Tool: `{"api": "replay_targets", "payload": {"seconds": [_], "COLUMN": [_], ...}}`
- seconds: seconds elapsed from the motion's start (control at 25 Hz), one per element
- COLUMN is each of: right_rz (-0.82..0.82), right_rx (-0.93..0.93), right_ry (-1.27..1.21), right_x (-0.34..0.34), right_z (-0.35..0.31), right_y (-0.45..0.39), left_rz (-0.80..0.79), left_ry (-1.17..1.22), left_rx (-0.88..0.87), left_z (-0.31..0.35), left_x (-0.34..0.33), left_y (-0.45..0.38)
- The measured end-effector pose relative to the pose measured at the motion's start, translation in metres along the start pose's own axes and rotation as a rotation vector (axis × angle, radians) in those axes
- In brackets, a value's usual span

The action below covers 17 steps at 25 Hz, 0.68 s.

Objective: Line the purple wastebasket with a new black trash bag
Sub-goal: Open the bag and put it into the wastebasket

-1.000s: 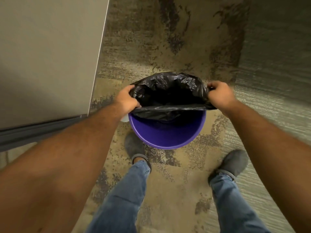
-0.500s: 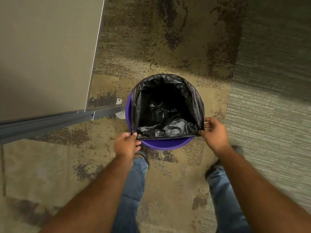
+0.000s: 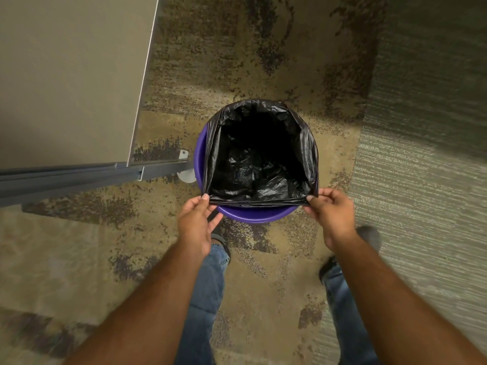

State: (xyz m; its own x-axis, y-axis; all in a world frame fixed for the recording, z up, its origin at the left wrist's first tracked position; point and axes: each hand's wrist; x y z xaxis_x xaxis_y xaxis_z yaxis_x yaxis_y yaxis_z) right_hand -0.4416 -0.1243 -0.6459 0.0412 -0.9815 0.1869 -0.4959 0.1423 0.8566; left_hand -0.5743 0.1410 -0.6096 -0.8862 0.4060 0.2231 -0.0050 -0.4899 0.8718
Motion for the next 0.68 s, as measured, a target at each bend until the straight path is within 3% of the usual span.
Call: {"api": "replay_targets", "payload": {"seconds": [0.12, 0.24, 0.4, 0.68], "right_rz": [0.015, -0.009, -0.037, -0.03], "right_rx": [0.024, 0.053, 0.076, -0.116], "right_ry": [-0.004, 0.214, 0.356, 0.455], "right_x": [0.004, -0.006, -0.023, -0.011], "right_z": [0.019, 0.028, 0.021, -0.01], "right_y": [0.003, -0.005, -0.014, 0.022], "left_rz": [-0.004, 0.02, -0.063, -0.096], "left_ry": [0.0, -0.078, -0.129, -0.051], "left_rx": [-0.008, -0.035, -0.088, -0.037], "left_z": [-0.013, -0.019, -0.017, -0.018], "left_x": [0.002, 0.001, 0.004, 0.022], "left_y": [-0.004, -0.013, -0.027, -0.034]}}
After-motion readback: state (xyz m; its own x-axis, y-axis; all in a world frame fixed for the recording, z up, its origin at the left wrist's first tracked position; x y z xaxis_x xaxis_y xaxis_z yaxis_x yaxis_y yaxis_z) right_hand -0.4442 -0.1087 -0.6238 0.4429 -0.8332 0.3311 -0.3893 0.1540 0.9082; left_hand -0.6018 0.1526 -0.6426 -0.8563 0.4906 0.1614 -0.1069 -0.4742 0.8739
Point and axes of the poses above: each hand's wrist, its own y-axis away from the middle knuckle, its own x-axis out of the back of the hand, z = x × y, and after that the axes turned 2 degrees about z, right-handed
